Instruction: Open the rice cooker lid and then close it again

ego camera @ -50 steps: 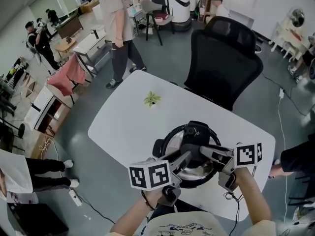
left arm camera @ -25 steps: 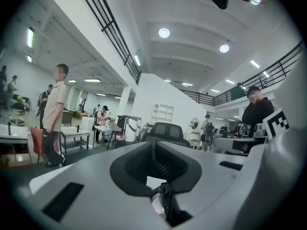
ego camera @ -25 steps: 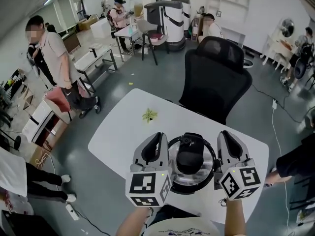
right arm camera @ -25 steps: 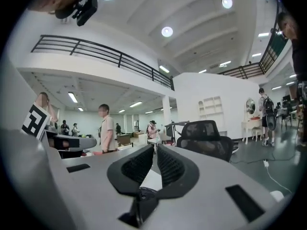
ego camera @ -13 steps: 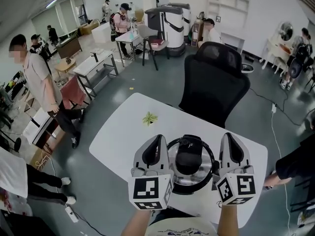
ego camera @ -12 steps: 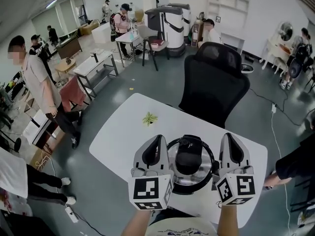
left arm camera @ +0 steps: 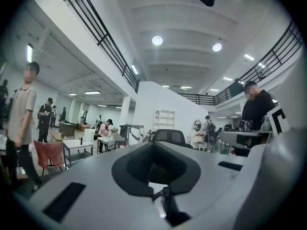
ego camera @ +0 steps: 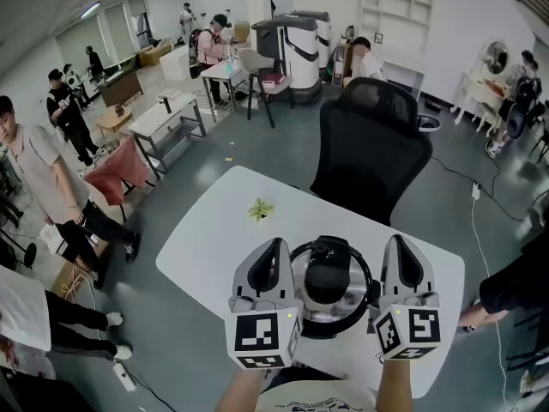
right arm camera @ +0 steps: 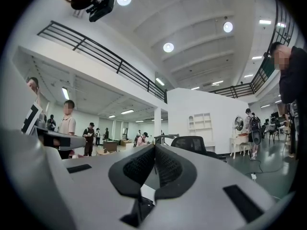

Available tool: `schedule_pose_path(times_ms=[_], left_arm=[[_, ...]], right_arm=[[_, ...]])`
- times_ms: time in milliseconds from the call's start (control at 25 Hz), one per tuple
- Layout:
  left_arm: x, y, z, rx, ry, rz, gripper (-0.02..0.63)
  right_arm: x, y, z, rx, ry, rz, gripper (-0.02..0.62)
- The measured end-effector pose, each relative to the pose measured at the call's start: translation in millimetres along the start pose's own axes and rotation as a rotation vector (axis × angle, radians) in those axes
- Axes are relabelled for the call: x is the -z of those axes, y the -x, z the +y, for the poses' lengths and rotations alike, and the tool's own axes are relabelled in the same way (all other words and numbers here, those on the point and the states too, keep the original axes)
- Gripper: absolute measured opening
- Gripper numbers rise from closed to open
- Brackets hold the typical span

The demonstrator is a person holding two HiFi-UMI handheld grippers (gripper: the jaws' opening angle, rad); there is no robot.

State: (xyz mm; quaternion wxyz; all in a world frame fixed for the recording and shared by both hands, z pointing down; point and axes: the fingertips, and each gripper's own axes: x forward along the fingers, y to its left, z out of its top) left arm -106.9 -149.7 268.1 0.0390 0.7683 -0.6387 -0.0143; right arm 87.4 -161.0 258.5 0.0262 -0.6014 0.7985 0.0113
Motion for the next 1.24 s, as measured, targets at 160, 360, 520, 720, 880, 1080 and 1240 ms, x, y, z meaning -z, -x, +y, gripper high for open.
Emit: schedule_pose_path(times_ms=[160,360,520,720,880,1080,1240], left_arm=[[0,-1,-2,-0.002,0.0,0.001,0.014],[-3,9,2,-0.005,-0.001,0.004,0.014],[-2,9,3,-0.008,-0.004,0.007,0.014],[-1,6,2,-0.006,-0.01,0.006,0.014],[-1,11,1,-0.003,-0.011,0.006,0.014],[0,14,-1,-0.002,-0.018,0.005,0.014],[-7,16,-3,-0.004,-0.022,0.004,0.014]], right_arm=[[3,0,-4,0.004,-0.011,0.011,0.011],[1,7,4,0.004,-0.012,0.016,0.011],[0,6,5,0.004,-0.007,0.016,0.011],[3,3,3,0.002,0.003,0.015,0.011],[3,9,5,0.009,0.002,0.022,0.011],[4,13,3,0.014,0.005,0.023,0.011],[-3,14,3,0.012,0.01,0.02,0.011]])
